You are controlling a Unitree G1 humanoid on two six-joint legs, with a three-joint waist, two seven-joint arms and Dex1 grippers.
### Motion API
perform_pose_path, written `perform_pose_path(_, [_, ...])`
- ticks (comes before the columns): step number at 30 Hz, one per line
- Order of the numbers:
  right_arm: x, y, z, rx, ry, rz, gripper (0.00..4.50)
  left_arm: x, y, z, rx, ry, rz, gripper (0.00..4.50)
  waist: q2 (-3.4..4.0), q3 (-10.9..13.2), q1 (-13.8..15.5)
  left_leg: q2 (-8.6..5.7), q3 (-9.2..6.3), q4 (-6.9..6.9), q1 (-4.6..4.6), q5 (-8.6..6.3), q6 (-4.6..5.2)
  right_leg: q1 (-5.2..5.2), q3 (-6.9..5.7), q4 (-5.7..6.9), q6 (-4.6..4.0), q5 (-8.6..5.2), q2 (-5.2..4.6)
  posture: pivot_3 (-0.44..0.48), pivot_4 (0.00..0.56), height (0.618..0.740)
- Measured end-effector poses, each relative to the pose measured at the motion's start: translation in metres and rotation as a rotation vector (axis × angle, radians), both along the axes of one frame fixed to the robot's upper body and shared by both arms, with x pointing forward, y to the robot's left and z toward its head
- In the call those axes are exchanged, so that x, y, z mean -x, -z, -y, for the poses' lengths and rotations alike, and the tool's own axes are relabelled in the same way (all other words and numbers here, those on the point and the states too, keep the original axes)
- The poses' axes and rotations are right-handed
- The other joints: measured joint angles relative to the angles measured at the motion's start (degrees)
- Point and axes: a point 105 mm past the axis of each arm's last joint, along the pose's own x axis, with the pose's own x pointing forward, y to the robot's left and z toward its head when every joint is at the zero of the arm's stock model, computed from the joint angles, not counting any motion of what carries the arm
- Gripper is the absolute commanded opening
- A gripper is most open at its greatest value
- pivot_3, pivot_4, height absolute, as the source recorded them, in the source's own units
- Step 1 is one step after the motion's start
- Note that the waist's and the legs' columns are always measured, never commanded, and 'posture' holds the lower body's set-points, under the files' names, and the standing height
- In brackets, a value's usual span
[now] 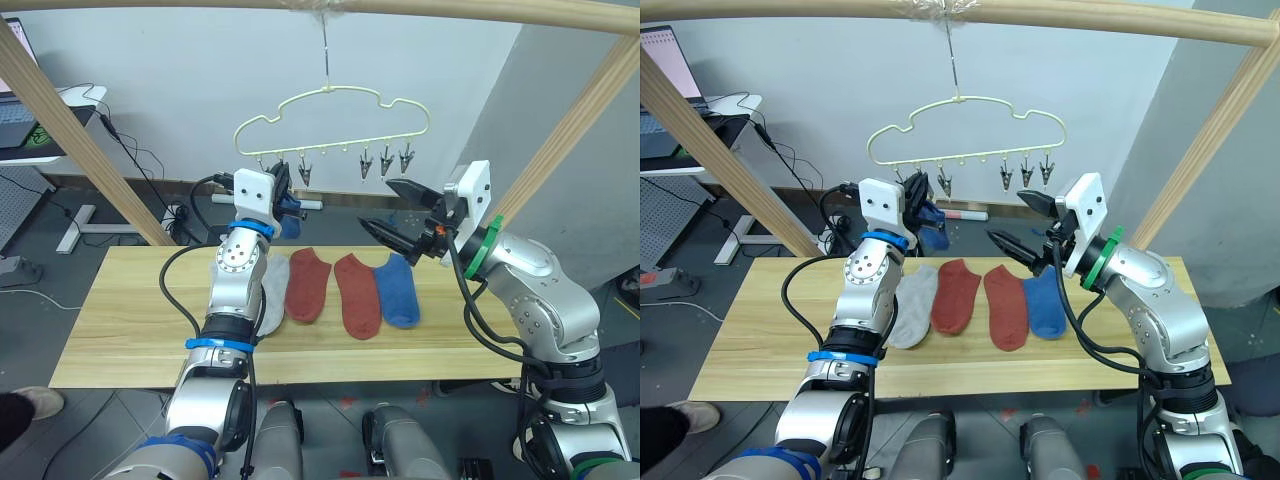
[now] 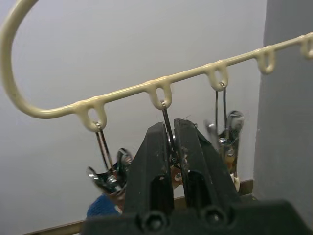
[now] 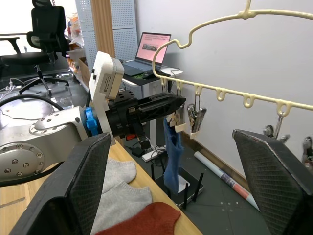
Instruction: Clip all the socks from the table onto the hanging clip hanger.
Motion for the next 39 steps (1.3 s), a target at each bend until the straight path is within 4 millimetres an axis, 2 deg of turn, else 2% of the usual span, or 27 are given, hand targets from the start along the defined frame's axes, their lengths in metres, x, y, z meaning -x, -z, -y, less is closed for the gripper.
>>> perform_pose_path(4, [-0.002,0.002,0.001,0.007,0.024,-0.004,4.19,0.000,0.000,0.000,-0.006,0.008,-0.005,0.01,0.00,0.00,0.00,0.00,0.00,0.00,0.00,0.00,0.00,0.00,0.00,0.00,0.00,0.00,0.00,-0.049,0.197,0.740])
perform_pose_path(6, [-0.009,0.014,0.007,0.072,0.089,-0.023,4.19,-0.001,0.001,0.000,-0.017,0.019,-0.020,0.01,0.00,0.00,0.00,0.00,0.00,0.00,0.00,0.00,0.00,0.01,0.00,0.00,0.00,0.00,0.00,-0.046,0.196,0.740])
perform_pose_path(11, [-0.035,0.103,0.043,0.330,0.325,-0.259,4.19,0.000,-0.004,-0.006,-0.018,0.087,-0.105,0.01,-0.03,-0.03,-0.10,0.00,0.07,0.00,0.08,0.01,0.00,0.00,0.07,0.04,0.04,-0.02,-0.01,-0.032,0.192,0.740])
perform_pose_path(14, [-0.048,0.137,0.055,0.417,0.396,-0.348,4.19,0.003,-0.005,-0.006,0.017,0.137,-0.184,0.01,-0.03,-0.03,-0.56,0.04,0.12,-0.01,0.18,0.01,-0.01,0.02,0.12,0.07,0.07,-0.04,0.02,-0.017,0.193,0.740])
perform_pose_path(20, [-0.081,0.162,0.055,0.448,0.452,-0.434,4.19,0.014,-0.010,-0.006,0.023,0.220,-0.288,0.01,-0.03,-0.03,-0.91,0.03,0.11,-0.05,0.24,0.01,0.00,0.06,0.13,0.08,0.04,-0.02,0.03,0.014,0.198,0.740])
perform_pose_path(24, [-0.086,0.182,0.048,0.441,0.434,-0.514,4.19,0.020,-0.013,-0.006,0.008,0.235,-0.309,0.01,-0.03,-0.03,-0.21,0.02,0.13,-0.08,0.23,0.00,0.00,0.06,0.14,0.05,-0.05,0.03,0.00,0.043,0.206,0.740])
perform_pose_path(28, [-0.085,0.209,0.056,0.487,0.452,-0.576,4.19,0.026,-0.013,-0.005,0.002,0.240,-0.313,0.01,-0.03,-0.03,0.13,0.02,0.16,-0.11,0.23,0.00,0.00,0.06,0.16,0.02,-0.08,0.04,-0.02,0.059,0.209,0.740])
perform_pose_path(30, [-0.085,0.214,0.059,0.498,0.454,-0.572,4.19,0.028,-0.013,-0.005,0.002,0.239,-0.316,0.01,-0.03,-0.03,0.15,0.02,0.16,-0.11,0.26,0.00,0.00,0.09,0.17,0.04,-0.08,0.04,-0.02,0.062,0.210,0.740])
perform_pose_path(33, [-0.087,0.215,0.060,0.509,0.451,-0.554,3.56,0.029,-0.012,-0.007,0.002,0.225,-0.321,0.00,-0.03,-0.03,0.10,0.03,0.16,-0.11,0.33,0.00,0.01,0.13,0.18,0.06,-0.02,0.01,-0.01,0.061,0.208,0.740])
perform_pose_path(39, [-0.085,0.217,0.057,0.518,0.422,-0.543,1.52,0.030,-0.012,-0.009,-0.004,0.218,-0.317,0.00,-0.02,-0.03,0.07,0.03,0.16,-0.10,0.38,0.00,0.00,0.18,0.19,0.07,-0.01,0.00,-0.01,0.061,0.202,0.740])
